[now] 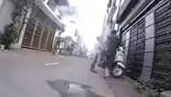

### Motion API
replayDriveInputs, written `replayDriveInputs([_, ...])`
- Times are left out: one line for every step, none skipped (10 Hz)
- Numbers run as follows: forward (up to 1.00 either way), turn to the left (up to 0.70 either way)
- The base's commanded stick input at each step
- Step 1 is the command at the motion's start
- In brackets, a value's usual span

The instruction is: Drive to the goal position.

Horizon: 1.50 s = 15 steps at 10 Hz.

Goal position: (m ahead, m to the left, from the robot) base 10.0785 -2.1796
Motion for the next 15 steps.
replayDriveInputs([0.70,0.00])
replayDriveInputs([0.70,0.00])
replayDriveInputs([0.70,0.00])
replayDriveInputs([0.70,0.00])
replayDriveInputs([0.70,0.31])
replayDriveInputs([0.70,0.35])
replayDriveInputs([0.70,0.35])
replayDriveInputs([0.70,0.35])
replayDriveInputs([0.70,0.35])
replayDriveInputs([0.70,0.35])
replayDriveInputs([0.70,0.35])
replayDriveInputs([0.70,0.35])
replayDriveInputs([0.70,0.35])
replayDriveInputs([0.70,0.35])
replayDriveInputs([0.70,0.35])
